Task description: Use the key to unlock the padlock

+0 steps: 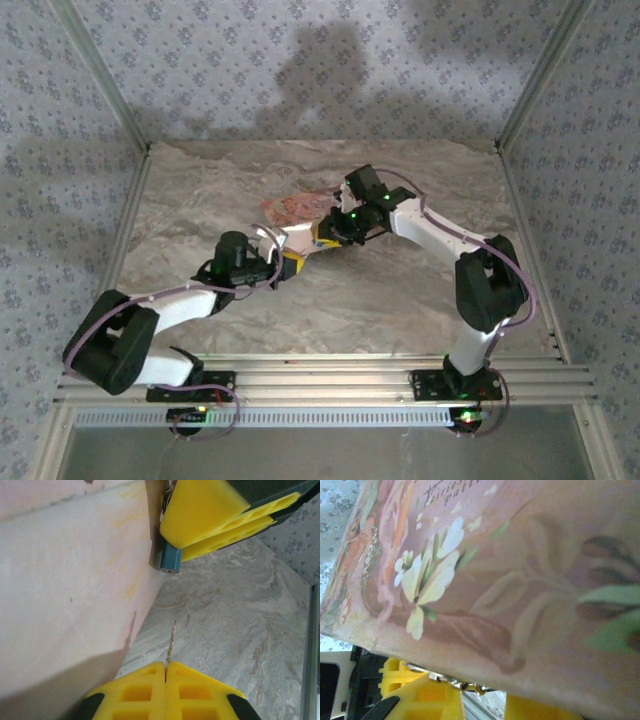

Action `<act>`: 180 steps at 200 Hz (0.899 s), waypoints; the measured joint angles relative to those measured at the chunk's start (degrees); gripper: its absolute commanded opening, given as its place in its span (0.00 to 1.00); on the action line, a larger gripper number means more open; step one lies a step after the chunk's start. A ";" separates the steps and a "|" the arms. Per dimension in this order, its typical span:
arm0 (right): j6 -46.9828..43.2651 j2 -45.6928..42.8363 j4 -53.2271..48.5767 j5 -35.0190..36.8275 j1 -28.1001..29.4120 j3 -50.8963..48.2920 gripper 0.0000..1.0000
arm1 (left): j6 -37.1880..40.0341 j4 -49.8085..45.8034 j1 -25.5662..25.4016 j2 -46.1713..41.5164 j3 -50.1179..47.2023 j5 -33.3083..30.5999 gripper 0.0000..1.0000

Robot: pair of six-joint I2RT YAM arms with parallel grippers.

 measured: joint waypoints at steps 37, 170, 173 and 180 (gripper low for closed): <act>1.31 -1.66 0.22 -0.42 -0.35 -0.72 0.00 | -0.02 1.88 -0.92 2.03 1.51 0.33 0.00; 4.24 -3.06 1.84 -0.85 -0.39 -3.28 0.00 | -2.23 5.60 -1.01 7.78 4.70 2.08 0.00; 4.26 -3.06 1.84 -0.85 -0.37 -3.28 0.00 | -2.25 5.62 -1.01 7.87 4.74 2.10 0.00; 4.26 -3.06 1.97 -0.85 -0.39 -3.32 0.00 | -2.27 5.66 -1.01 8.07 4.85 2.32 0.00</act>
